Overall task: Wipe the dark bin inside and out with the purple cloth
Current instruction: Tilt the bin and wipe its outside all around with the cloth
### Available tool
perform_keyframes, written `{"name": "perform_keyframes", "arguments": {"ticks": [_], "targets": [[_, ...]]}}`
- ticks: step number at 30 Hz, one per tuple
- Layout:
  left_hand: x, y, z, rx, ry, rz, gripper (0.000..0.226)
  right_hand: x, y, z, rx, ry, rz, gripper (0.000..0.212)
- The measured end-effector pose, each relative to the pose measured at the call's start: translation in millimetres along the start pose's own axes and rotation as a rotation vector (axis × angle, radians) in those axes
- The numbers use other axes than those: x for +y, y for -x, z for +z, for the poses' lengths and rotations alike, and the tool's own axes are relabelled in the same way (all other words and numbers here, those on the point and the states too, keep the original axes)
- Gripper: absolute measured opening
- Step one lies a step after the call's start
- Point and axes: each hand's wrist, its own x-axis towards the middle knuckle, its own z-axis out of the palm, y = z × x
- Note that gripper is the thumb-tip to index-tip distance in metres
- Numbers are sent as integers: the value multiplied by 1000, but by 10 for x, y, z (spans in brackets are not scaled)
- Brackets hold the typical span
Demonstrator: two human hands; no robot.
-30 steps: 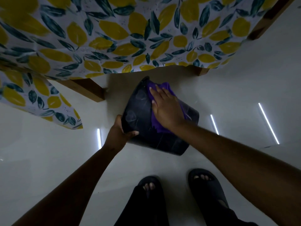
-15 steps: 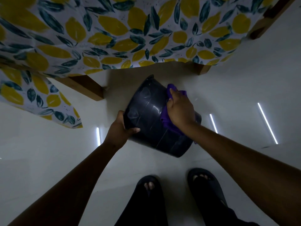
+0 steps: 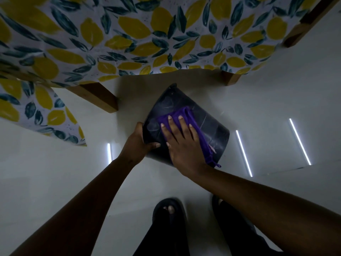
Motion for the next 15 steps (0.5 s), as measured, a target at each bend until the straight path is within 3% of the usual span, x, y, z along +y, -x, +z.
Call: {"name": "perform_keyframes", "arguments": {"ticks": [4, 7, 10, 12, 15], "targets": [[35, 10, 21, -1, 59, 1, 56, 245, -254, -177, 32, -80, 55, 59], [12, 50, 28, 1, 55, 0, 55, 625, -539, -254, 27, -264, 258, 48], [-25, 92, 48, 22, 42, -22, 54, 1075, -694, -286, -229, -528, 642, 42], [-6, 75, 49, 25, 30, -17, 54, 1209, -669, -279, -333, -584, 768, 42], [31, 24, 41, 19, 9, -17, 54, 1108, -581, -271, -203, -608, 777, 38]]}}
